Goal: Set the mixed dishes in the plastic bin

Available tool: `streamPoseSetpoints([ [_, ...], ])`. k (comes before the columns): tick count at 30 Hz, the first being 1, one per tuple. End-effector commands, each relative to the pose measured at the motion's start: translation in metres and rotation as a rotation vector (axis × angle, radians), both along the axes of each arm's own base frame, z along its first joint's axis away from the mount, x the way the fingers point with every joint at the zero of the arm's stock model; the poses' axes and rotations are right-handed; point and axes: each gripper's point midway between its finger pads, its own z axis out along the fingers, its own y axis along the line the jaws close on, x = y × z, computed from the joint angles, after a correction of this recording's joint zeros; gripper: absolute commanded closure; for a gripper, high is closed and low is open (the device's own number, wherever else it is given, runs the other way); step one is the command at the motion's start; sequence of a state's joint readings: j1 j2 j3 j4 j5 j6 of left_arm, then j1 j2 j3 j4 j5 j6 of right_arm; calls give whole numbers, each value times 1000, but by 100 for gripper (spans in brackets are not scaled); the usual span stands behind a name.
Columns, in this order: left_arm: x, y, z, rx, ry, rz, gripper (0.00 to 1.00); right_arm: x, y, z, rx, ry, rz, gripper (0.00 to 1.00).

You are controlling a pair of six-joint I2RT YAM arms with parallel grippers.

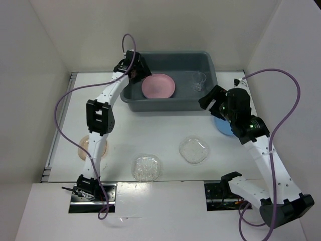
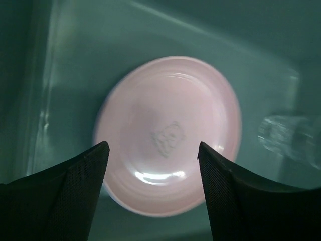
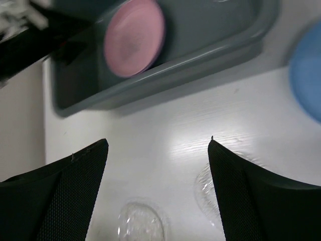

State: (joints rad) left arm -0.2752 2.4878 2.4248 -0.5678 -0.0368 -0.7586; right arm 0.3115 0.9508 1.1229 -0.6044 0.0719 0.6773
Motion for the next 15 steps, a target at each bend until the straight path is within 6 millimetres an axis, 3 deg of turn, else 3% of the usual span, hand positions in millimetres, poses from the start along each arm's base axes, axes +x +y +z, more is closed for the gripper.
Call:
streamPoseSetpoints([
  [1, -15, -14, 130, -124, -228, -104, 20, 22, -49, -33, -89, 111, -257, 15],
  [2, -22, -16, 140, -138, -242, -121, 20, 26, -68, -41, -105, 141, -323, 15],
  [3, -34, -22, 171, -157, -301, -144, 20, 30, -78, -47, -109, 162, -354, 17],
  [4, -44, -27, 159, -152, -270, -155, 20, 35, -88, -58, -118, 197, -385, 19],
  [5, -52, -28, 164, -157, -276, -181, 20, 40, -98, -61, -116, 203, -417, 20],
  [6, -66, -34, 186, -173, -311, -206, 20, 40, -120, -71, -117, 233, -480, 22],
  [7, -73, -34, 189, -172, -316, -223, 20, 45, -127, -79, -109, 248, -498, 23],
  [8, -84, -39, 174, -173, -273, -245, 20, 48, -135, -81, -91, 249, -524, 25],
  [9, -96, -40, 190, -192, -298, -271, 20, 48, -153, -89, -80, 265, -569, 27],
  [15, -136, -41, 189, -196, -284, -348, 20, 61, -193, -124, -110, 346, -655, 37],
])
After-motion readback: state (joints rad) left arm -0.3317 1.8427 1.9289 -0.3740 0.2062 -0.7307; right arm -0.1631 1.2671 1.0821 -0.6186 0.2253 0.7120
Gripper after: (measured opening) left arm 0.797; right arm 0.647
